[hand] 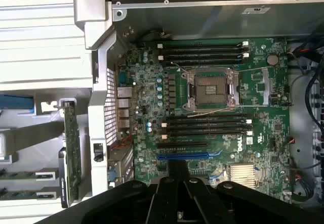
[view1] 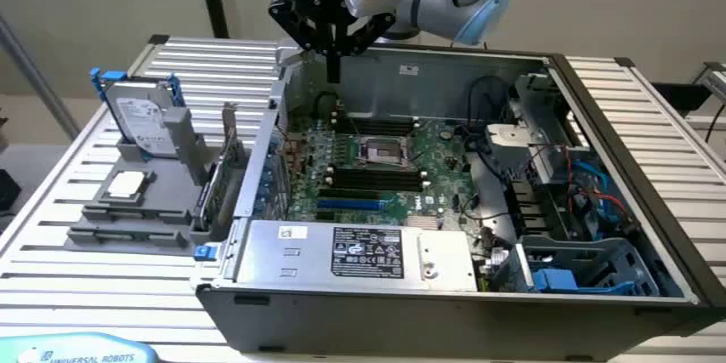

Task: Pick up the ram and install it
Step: 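Reach for the ram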

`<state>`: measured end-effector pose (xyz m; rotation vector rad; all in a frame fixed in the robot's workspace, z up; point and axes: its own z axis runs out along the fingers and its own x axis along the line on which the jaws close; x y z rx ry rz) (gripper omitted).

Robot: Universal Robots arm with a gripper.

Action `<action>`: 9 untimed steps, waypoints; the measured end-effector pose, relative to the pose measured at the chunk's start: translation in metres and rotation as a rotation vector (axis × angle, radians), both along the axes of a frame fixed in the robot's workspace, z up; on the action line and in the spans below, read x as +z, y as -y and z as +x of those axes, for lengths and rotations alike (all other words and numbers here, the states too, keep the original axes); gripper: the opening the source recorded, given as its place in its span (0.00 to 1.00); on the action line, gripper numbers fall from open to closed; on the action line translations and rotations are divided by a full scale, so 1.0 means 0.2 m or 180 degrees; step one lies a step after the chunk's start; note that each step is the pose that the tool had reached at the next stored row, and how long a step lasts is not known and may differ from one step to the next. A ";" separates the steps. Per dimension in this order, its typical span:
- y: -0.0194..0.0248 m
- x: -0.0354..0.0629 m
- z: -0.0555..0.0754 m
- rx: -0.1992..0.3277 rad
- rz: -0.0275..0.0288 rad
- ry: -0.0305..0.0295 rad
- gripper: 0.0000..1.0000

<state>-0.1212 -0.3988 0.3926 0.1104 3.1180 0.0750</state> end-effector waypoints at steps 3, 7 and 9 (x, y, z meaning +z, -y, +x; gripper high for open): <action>0.000 0.000 0.00 0.0000 0.0000 0.0000 0.11; 0.000 0.000 0.00 0.0000 0.0000 0.0000 0.11; 0.000 0.000 0.00 0.0000 0.0000 0.0000 0.11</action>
